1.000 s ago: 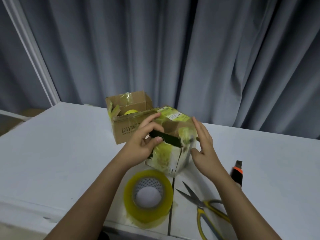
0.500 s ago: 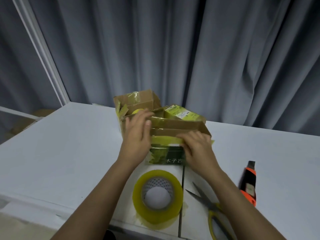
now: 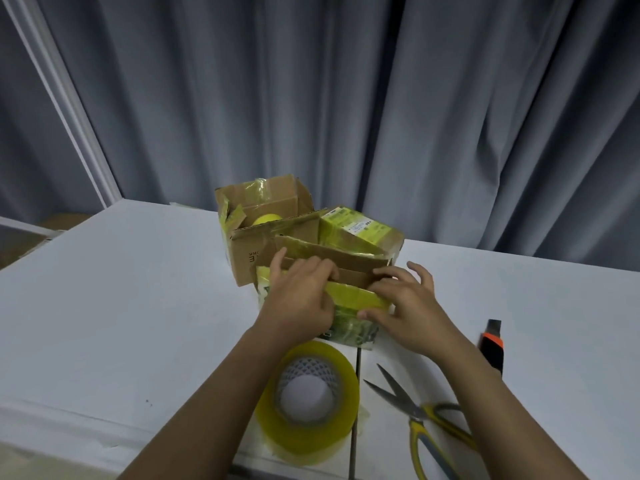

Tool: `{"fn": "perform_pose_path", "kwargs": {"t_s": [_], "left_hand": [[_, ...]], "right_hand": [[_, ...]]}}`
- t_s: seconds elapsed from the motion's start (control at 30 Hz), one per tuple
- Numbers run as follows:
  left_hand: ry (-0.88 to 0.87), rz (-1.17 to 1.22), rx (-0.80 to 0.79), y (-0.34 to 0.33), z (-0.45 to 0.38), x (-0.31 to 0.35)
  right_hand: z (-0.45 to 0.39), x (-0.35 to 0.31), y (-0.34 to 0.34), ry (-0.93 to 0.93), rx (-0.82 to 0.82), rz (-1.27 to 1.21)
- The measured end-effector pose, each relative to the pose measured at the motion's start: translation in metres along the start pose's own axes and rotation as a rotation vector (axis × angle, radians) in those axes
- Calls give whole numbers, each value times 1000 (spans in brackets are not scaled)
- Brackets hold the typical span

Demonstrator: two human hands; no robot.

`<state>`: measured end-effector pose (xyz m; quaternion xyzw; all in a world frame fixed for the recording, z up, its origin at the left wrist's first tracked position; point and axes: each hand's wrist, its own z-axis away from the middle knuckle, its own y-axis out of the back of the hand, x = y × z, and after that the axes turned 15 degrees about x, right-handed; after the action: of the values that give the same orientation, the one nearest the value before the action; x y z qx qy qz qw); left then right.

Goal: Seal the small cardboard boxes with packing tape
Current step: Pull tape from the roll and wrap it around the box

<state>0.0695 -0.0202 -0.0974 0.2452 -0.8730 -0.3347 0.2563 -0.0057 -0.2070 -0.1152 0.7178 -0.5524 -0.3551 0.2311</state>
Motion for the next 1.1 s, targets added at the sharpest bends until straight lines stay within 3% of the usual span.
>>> {"fn": "perform_pose_path", "kwargs": {"t_s": [0.17, 0.47, 0.77, 0.97, 1.1], "left_hand": [[-95, 58, -76, -14, -3, 7], [-155, -4, 91, -20, 2, 9], [98, 227, 43, -26, 2, 10], [39, 127, 172, -29, 4, 17], [22, 105, 175, -31, 5, 17]], "right_hand": [[-1, 1, 3, -60, -13, -74], [1, 2, 0, -219, -3, -148], [8, -1, 0, -180, 23, -156], [16, -10, -4, -131, 121, -48], [19, -15, -4, -147, 171, -3]]}}
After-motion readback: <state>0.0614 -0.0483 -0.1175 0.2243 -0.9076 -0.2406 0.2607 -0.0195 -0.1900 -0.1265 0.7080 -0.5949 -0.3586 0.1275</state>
